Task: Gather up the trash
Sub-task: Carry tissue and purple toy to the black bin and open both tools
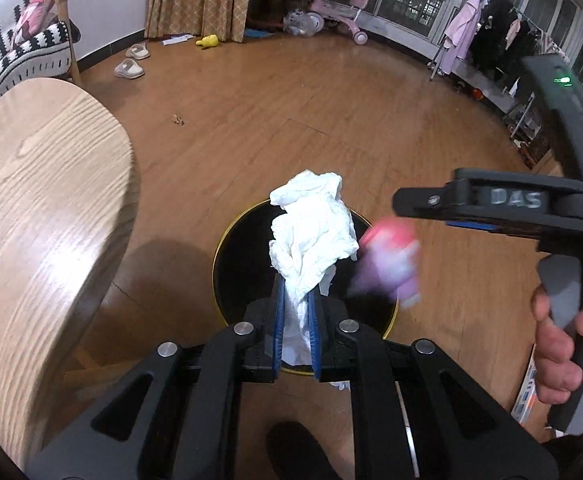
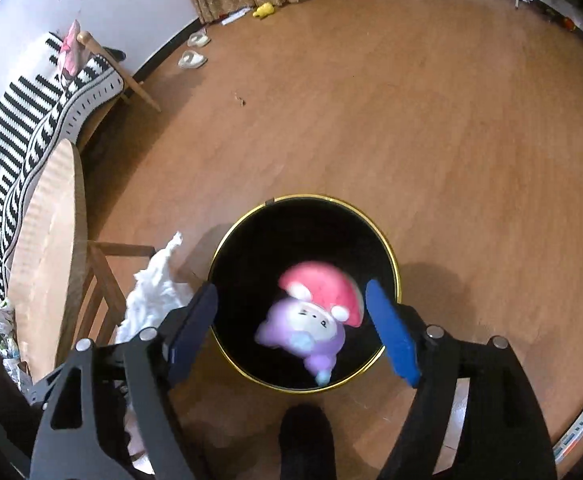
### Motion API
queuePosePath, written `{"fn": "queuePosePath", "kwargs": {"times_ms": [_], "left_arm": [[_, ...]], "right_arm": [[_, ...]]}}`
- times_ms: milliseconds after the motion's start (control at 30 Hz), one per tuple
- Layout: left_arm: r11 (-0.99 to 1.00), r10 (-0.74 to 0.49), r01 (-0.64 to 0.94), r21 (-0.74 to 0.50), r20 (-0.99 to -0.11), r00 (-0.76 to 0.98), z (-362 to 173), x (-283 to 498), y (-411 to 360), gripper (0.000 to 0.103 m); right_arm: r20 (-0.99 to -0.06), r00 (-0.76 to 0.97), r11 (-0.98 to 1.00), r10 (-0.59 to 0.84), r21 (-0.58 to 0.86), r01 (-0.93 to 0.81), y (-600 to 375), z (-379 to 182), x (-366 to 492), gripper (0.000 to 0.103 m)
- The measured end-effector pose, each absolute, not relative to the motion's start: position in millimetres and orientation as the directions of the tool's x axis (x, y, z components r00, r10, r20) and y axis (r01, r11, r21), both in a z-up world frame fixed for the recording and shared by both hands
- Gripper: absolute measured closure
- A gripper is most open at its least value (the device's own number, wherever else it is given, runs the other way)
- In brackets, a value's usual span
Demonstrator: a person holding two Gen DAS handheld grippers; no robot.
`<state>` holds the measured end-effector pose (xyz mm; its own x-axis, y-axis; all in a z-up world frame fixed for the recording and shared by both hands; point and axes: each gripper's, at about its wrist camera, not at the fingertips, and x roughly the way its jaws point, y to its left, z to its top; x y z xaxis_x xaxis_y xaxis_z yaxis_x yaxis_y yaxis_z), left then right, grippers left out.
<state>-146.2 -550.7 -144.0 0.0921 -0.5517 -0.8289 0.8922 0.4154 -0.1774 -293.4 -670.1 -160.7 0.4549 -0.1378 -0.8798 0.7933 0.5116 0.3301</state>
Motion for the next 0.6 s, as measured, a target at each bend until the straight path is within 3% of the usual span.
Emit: {"fn": "queuePosePath", "kwargs": {"times_ms": [200,233,267,300,367,600], "left_arm": [[0.399,-0.544,0.899,-0.182,-0.836,0.072,-149.3,-146.4,-563.4,0.093],[0.395,-0.541,0.901,-0.178,-0.838,0.072,-151.8,-146.1,-565.9,0.089],[0.394,-0.534,0.903,-0.173,-0.843,0.072,-153.5,-146.4,-568.9,0.072],[0.394,-0.534,0.903,-0.174,-0.842,0.071,-153.4,-147.1,-570.6,0.041],[0.398,-0.556,0.900,-0.180,-0.827,0.080,-150.9,-146.8,-569.1,0.022],[0.400,-0.572,0.898,-0.186,-0.816,0.086,-133.8,-146.2,-553.9,0.020]], "right_arm": [[-0.867,0.471,0.485,-0.160,0.347,0.803,-672.1,-155.1,-303.7,0.025],[-0.865,0.475,0.481,-0.163,0.351,0.803,-672.2,-153.4,-305.8,0.024],[-0.862,0.478,0.478,-0.166,0.354,0.804,-673.1,-151.7,-305.1,0.024],[-0.859,0.483,0.475,-0.172,0.357,0.804,-673.4,-149.1,-306.3,0.023],[-0.852,0.491,0.469,-0.183,0.364,0.805,-674.2,-142.7,-308.6,0.022],[-0.839,0.505,0.465,-0.204,0.371,0.804,-664.5,-126.2,-306.4,0.021]]}}
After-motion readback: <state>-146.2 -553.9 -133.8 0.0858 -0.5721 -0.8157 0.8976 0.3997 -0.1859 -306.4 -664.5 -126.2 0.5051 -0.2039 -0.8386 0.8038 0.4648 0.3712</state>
